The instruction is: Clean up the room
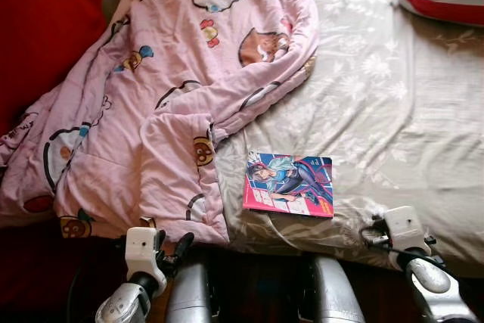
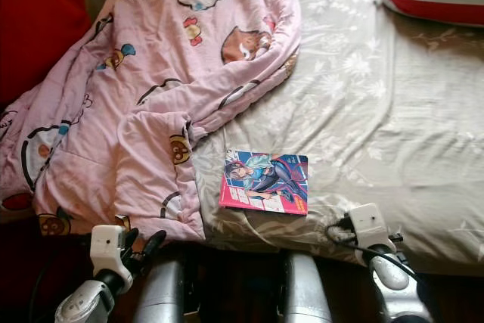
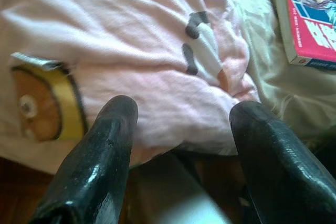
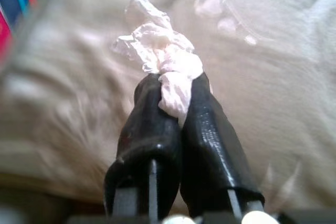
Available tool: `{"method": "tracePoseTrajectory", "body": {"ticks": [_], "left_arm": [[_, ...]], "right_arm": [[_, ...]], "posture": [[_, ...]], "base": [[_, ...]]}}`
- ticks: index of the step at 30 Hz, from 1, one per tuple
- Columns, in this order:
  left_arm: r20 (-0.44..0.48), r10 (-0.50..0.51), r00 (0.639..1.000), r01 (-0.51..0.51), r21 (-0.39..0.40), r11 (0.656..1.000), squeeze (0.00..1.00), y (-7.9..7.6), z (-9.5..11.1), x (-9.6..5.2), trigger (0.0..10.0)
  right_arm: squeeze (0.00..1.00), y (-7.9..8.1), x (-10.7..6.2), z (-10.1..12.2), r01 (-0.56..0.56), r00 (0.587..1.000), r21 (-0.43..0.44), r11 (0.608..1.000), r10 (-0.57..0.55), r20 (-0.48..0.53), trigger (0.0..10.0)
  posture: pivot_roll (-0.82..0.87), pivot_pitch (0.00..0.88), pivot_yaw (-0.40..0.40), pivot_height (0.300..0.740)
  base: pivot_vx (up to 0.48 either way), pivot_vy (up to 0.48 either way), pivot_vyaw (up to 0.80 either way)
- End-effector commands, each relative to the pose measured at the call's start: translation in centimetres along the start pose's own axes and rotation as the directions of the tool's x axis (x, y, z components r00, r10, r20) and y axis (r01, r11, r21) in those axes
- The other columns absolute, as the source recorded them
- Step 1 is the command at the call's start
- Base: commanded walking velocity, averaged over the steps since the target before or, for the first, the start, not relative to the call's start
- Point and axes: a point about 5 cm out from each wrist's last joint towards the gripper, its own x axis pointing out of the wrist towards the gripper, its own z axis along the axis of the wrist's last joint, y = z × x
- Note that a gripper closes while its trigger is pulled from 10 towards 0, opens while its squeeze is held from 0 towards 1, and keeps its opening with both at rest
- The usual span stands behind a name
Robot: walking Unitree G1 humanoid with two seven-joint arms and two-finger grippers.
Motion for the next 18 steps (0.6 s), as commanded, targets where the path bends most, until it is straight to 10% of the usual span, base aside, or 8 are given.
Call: {"method": "tracePoseTrajectory", "body": {"ticks": [1, 10, 18], "left_arm": [[-0.044, 0.031, 0.999, -0.031, 0.002, 1.000, 0.00, 0.7, -1.2, -0.4, 10.0], [-0.057, 0.002, 0.998, -0.001, 0.032, 0.999, 0.00, 0.7, -1.2, 1.9, 10.0], [-0.091, 0.006, 0.996, -0.003, 0.034, 0.999, 0.00, 0.8, -2.1, 2.8, 10.0]], "right_arm": [[0.00, 0.5, -0.8, -0.6, 0.022, 0.999, 0.179, 0.984, -0.026, 0.022, 10.0], [0.00, 5.1, -2.4, -3.9, 0.046, 0.998, 0.329, 0.943, -0.027, -0.062, 10.0], [0.00, 5.3, -2.9, -5.9, 0.068, 0.983, 0.375, 0.924, 0.003, -0.185, 10.0]], "posture": [[0.05, 0.194, 0.053, 0.615], [0.04, 0.113, 0.070, 0.635], [0.02, 0.058, 0.069, 0.680]], "base": [[0.000, 0.000, 0.00], [0.000, 0.000, 0.00], [0.000, 0.000, 0.00]]}}
